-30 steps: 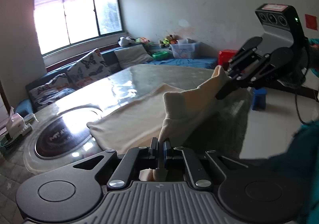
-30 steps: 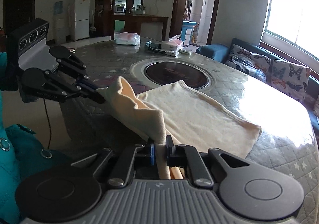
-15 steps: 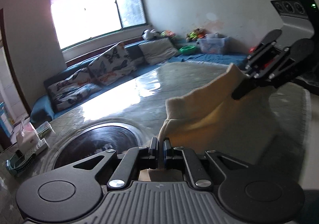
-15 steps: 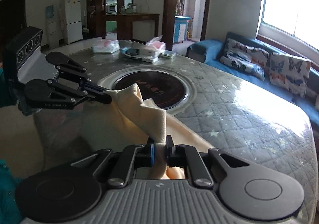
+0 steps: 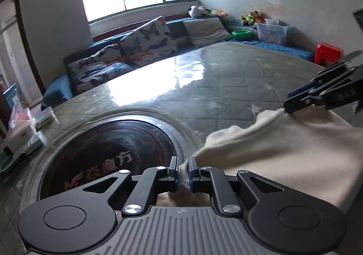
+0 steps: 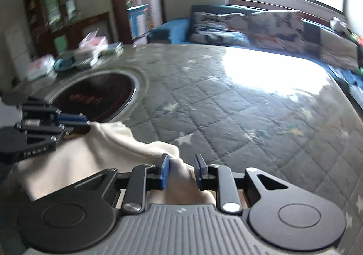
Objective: Fold clothes
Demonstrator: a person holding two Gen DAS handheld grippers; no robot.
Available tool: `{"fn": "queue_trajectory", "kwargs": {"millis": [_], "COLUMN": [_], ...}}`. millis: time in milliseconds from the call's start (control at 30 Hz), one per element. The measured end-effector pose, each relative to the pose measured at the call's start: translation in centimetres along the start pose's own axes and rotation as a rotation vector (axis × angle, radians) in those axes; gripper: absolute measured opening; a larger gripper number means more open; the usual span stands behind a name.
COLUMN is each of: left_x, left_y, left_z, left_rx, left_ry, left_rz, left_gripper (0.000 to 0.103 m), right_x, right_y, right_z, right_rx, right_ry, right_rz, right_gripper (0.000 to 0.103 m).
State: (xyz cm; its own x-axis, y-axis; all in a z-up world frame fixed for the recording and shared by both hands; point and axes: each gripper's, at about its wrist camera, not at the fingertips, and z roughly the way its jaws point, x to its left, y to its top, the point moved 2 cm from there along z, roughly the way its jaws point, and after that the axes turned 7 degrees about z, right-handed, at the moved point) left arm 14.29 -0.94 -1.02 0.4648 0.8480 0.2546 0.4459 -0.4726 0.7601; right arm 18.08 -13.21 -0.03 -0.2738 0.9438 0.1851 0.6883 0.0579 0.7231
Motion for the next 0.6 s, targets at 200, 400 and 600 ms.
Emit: {"fn": "queue_trajectory", "kwargs": {"millis": [200,400,600], "left_x": [0.9,-1.6,-4.5], "left_y": [0.6,0.9,0.0], "left_z": [-2.6,-5.0,-5.2], "left_rx": [-0.049,-0.065,-0.049], "left_ry": [0.015,-0.089,-0.125], "left_rz": [-0.102,-0.123,-0.090], "left_gripper": [0.013,0.018,0.037], "right_x": [2.1,3.4,3.6], "right_y": [0.5,0.3,0.7], "right_z": [-1.8,1.6,2.1], "right_rx": [-0.059,0.033,0.030], "right_ry": [0.060,0.051,0.039], "right_rz": [-0.031,-0.027,-0.007], "right_gripper": [0.021,0.021,0.021]}}
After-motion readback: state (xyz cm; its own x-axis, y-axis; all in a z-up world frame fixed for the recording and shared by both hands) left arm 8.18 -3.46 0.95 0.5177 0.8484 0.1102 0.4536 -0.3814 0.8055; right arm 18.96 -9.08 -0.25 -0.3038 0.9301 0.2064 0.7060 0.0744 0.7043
